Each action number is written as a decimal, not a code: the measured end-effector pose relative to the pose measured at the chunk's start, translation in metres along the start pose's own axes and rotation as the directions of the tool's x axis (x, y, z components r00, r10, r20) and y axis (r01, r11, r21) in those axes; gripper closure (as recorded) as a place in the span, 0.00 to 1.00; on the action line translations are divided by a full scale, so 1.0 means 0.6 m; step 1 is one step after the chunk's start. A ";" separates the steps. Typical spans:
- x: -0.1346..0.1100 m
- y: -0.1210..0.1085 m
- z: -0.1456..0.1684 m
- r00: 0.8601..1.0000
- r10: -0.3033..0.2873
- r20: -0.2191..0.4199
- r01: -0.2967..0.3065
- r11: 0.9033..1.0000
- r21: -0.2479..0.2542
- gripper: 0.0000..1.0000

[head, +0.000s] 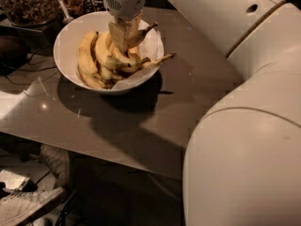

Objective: Pick banana from white bowl

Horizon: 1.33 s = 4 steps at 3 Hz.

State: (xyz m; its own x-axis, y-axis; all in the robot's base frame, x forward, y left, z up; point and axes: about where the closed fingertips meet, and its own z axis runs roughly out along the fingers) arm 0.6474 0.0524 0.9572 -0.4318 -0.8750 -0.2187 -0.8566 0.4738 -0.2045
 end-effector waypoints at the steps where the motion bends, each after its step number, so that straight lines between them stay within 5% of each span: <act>1: 0.007 -0.005 -0.028 0.997 -0.033 0.068 0.034 0.999 -0.015 1.00; 3: 0.053 -0.006 -0.047 0.962 -0.098 0.256 0.140 0.979 -0.150 1.00; 4: 0.055 -0.006 -0.047 0.958 -0.098 0.270 0.143 0.977 -0.155 1.00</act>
Offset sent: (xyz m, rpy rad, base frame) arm -0.0196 -0.0432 0.0248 0.2825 0.0667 0.2258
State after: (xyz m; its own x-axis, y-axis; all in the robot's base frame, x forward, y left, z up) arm 0.6281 0.0193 0.9779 -0.2535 -0.8576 -0.4475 -0.9429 0.3223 -0.0835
